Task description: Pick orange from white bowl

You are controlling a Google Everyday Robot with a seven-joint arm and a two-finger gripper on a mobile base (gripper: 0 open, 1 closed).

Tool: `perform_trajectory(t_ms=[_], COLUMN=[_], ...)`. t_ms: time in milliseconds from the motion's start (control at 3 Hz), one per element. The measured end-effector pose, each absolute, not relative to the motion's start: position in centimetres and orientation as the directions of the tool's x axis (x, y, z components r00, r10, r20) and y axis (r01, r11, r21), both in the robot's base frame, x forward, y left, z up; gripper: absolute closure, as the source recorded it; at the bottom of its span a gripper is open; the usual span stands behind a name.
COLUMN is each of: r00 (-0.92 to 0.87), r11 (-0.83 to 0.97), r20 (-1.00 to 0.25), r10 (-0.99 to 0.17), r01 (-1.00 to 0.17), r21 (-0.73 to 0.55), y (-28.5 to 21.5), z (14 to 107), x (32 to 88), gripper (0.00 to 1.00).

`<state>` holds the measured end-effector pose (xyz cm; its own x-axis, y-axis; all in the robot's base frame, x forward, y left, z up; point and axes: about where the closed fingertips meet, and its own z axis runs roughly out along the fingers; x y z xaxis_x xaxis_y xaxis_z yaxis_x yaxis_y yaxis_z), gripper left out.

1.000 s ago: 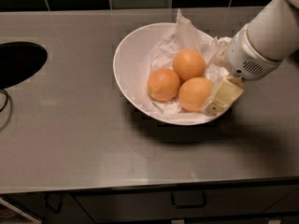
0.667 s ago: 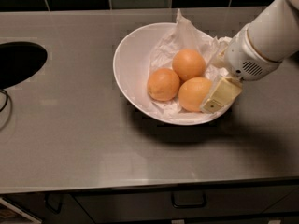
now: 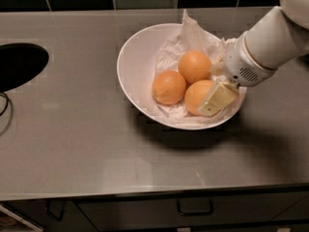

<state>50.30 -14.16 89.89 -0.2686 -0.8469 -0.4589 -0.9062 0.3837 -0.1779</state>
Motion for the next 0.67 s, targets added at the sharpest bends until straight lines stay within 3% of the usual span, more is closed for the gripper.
perform_trajectory(t_ms=[333,667], r00=[-0.273,-0.287], r11=[0.387,0.404], r20=[-0.463,-0.460], r10=[-0.844,-0.840], r01=[-0.906,-0.897], r21=[-0.172,-0.178], y=[-13.82,-13.73], z=[89.25,88.80], x=[50.52,50.52], gripper=[0.29,0.37])
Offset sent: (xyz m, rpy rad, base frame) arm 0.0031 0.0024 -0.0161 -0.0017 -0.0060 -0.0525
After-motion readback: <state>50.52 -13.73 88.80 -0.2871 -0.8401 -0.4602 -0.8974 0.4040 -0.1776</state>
